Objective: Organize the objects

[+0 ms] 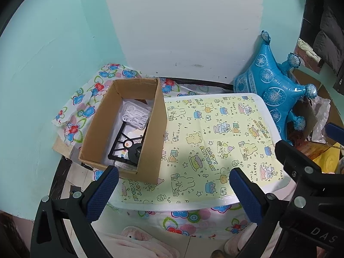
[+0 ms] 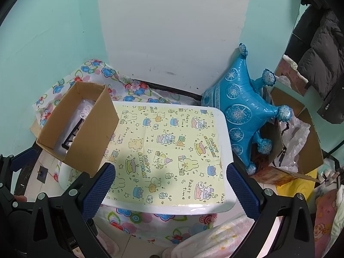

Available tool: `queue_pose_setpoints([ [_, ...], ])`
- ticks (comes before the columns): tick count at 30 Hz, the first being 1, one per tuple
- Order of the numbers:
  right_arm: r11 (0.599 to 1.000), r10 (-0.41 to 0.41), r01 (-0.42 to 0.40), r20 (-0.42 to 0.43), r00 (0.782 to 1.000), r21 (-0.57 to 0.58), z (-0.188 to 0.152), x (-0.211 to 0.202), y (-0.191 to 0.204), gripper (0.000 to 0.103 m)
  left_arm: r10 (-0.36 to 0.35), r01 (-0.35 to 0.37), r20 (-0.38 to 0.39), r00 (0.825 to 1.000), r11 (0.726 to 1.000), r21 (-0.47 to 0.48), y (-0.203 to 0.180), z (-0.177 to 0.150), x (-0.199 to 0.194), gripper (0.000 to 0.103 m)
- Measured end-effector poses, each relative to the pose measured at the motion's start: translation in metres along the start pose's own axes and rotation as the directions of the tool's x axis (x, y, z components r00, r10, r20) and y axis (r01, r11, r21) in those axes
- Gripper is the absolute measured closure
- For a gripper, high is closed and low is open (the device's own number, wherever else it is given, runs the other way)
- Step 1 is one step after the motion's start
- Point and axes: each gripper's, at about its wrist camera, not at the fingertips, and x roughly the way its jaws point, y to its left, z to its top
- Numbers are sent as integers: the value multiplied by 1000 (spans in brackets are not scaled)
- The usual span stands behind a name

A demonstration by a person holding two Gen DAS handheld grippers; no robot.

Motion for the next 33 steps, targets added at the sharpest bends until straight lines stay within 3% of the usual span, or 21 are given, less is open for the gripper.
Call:
queue_pose_setpoints([
  [33,1000,8,-8,-9,1000,9,-3,-1,3,0,24,-24,26,999,1000,-7,10,-5,-9,0],
])
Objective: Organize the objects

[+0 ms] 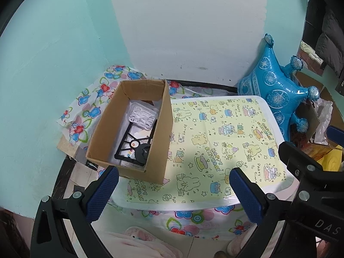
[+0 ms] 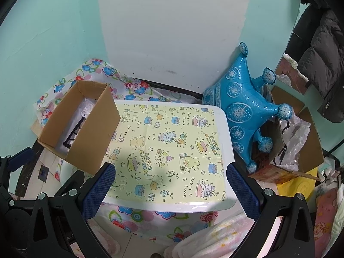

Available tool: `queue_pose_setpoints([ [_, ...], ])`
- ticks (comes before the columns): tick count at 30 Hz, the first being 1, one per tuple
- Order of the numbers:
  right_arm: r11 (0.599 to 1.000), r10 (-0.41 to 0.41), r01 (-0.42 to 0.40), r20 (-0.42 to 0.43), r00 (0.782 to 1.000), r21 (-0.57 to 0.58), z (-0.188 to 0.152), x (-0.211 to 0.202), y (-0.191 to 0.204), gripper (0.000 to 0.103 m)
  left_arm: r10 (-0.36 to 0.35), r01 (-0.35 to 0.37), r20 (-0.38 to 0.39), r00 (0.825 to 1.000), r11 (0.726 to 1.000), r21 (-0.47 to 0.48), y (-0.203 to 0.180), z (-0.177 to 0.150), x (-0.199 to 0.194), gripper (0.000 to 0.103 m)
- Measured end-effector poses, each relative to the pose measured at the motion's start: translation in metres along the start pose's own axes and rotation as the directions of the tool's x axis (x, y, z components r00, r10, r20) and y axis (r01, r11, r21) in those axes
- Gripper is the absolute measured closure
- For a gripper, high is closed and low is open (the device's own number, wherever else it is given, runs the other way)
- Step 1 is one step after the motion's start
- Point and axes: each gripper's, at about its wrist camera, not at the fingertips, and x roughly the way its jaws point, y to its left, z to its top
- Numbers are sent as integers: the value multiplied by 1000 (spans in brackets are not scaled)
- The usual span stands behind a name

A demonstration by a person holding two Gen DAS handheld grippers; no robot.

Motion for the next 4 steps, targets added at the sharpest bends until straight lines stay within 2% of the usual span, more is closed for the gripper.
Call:
queue_pose_setpoints([
  [4,1000,-1,1,2,1000,2,0,-1,-1,0,-9,9,0,1000,1000,-12,2,0,0,0],
])
